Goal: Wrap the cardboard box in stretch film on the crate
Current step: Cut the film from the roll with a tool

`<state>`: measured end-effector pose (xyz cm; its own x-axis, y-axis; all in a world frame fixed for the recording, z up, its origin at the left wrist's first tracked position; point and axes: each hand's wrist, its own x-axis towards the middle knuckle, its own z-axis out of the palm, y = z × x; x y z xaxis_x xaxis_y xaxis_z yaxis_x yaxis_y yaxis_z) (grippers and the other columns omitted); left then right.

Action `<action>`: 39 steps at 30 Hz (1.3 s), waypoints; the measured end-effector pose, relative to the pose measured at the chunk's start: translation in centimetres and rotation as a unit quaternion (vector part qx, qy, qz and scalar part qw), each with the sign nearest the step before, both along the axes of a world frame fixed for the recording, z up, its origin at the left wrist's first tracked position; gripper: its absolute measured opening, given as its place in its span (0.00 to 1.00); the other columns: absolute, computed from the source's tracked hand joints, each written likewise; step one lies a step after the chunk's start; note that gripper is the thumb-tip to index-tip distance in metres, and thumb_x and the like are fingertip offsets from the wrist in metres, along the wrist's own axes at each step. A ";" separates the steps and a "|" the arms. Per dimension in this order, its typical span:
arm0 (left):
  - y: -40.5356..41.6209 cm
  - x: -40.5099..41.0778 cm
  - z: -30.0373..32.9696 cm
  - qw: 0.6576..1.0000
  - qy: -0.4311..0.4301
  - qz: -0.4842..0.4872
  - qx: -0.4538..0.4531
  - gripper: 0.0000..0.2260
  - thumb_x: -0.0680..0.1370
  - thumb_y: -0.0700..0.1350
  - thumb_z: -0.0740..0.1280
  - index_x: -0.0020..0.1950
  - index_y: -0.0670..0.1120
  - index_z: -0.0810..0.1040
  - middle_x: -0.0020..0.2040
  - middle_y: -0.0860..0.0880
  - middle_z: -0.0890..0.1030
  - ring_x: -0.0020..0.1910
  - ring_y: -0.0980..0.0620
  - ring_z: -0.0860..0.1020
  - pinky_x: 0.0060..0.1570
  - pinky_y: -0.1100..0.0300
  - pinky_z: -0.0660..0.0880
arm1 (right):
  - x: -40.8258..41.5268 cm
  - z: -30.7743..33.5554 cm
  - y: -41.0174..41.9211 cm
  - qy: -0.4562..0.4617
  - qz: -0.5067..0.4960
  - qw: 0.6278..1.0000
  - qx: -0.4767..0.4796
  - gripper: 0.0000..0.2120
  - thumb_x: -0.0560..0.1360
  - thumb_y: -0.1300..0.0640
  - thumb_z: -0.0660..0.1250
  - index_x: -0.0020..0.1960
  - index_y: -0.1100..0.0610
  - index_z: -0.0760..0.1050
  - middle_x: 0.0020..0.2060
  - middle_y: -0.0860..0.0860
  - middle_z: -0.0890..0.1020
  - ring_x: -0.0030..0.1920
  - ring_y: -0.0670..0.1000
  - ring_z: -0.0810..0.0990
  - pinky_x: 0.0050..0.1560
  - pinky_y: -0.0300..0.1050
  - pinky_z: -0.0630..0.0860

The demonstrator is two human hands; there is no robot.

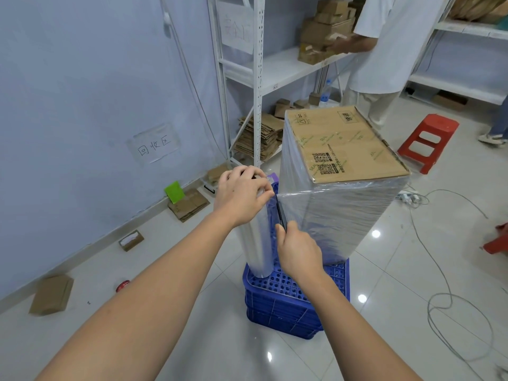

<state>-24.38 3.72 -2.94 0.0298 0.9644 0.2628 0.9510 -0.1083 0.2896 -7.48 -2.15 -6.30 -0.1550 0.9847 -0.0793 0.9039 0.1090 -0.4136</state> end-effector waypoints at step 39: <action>-1.6 -2.1 0.1 1.000 -0.027 0.000 -0.005 0.06 0.80 0.62 0.65 0.45 0.65 0.75 0.57 0.66 0.71 0.68 0.54 0.68 0.70 0.47 0.62 | -0.4 -4.0 -0.6 -0.044 0.032 0.998 0.013 0.18 0.84 0.45 0.47 0.53 0.58 0.66 0.45 0.57 0.82 0.45 0.61 0.80 0.37 0.49 0.66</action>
<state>-26.43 2.15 -2.80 0.0151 0.9668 0.2552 0.9341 -0.1047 0.3413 -7.86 -2.77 -10.28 -0.2116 0.9748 -0.0709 0.9277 0.1775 -0.3284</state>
